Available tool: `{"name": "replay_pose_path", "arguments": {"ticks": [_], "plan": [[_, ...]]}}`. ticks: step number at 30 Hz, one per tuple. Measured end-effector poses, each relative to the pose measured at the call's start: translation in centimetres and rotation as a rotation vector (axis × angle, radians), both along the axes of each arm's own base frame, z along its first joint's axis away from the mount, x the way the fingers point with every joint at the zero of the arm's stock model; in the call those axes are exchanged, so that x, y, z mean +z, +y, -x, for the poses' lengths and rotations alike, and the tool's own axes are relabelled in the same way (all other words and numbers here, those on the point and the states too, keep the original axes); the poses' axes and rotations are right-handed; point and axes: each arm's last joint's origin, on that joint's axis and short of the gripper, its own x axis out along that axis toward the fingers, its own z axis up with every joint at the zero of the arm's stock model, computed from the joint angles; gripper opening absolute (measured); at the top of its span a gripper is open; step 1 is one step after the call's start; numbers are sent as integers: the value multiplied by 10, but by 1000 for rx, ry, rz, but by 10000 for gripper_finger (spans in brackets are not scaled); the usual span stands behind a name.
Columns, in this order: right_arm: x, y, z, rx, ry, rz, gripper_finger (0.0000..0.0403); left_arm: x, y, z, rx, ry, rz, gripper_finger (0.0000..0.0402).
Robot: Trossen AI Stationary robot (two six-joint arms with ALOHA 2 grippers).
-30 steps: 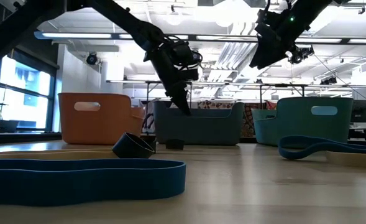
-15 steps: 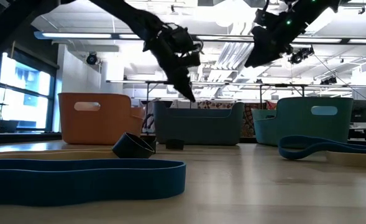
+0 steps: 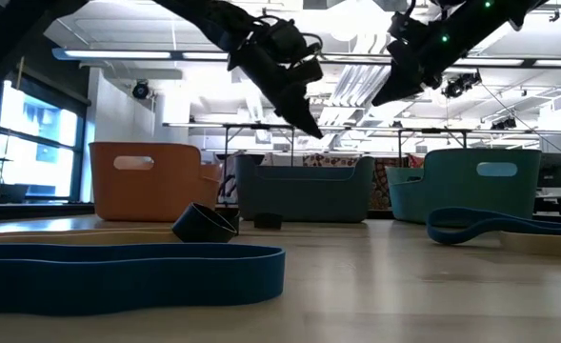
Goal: Sort rubber bands into baskets
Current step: Put the brown rubber band into the green bin
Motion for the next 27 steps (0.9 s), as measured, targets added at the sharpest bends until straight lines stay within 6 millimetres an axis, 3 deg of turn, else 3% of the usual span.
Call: {"name": "replay_pose_path", "arguments": {"ticks": [5,12,16,20,27], "plan": [[1,3,-1,-16,-4,24,20,4,-2,-5,-21,-77,51,0],[1,3,-1,-14,0,30,3,9,-7,-11,-57,-149,90,0],[1,3,-1,-14,0,29,2,-7,-16,-12,-86,-202,124,0],[1,3,-1,-11,2,33,1,-18,-28,-7,-85,-247,137,0],[2,4,-2,5,-9,26,0,-19,-69,14,-157,-275,130,0]]}}
